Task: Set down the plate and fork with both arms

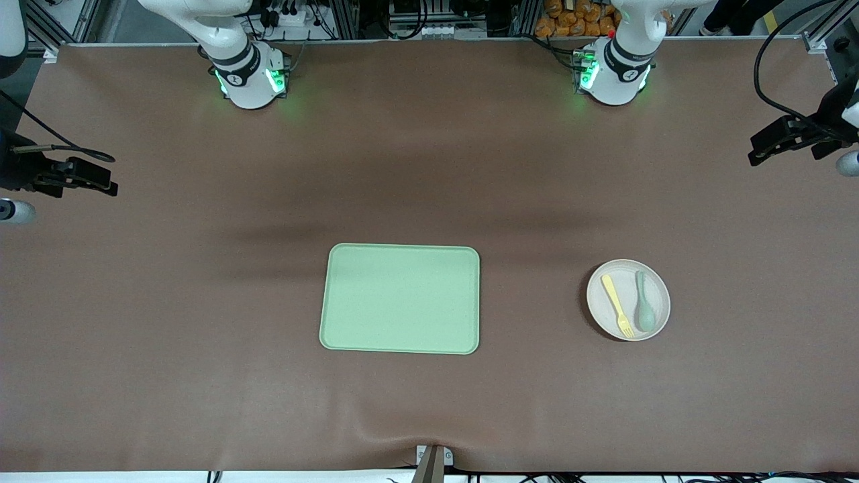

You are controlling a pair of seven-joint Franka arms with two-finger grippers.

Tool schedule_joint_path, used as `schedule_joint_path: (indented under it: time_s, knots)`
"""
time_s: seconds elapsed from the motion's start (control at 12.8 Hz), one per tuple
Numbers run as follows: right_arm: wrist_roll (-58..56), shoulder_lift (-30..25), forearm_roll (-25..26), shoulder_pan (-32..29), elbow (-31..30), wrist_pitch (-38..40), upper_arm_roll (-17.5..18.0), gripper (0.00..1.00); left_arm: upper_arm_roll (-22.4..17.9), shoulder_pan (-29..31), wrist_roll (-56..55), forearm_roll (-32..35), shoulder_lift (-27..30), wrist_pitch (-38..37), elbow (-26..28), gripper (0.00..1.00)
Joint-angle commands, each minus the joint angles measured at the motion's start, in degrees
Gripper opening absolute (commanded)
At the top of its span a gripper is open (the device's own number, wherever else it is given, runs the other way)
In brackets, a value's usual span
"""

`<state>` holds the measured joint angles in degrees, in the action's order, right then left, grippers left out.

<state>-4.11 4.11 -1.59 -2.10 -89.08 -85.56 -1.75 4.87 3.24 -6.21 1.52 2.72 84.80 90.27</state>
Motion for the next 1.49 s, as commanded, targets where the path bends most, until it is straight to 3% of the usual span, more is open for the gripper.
schedule_joint_path:
  time_s: [0.0,1.41]
  knots:
    - [0.51,-0.24,0.19,-0.18,0.05,0.49,0.34,1.0,0.05,0.27,1.2,-1.26,0.88,-1.04,-0.01,1.0]
    - [0.51,-0.06,0.19,-0.27,-0.04,0.4,0.34,1.0,0.05,0.27,3.04,-1.35,-0.96,-0.16,-0.54,1.0]
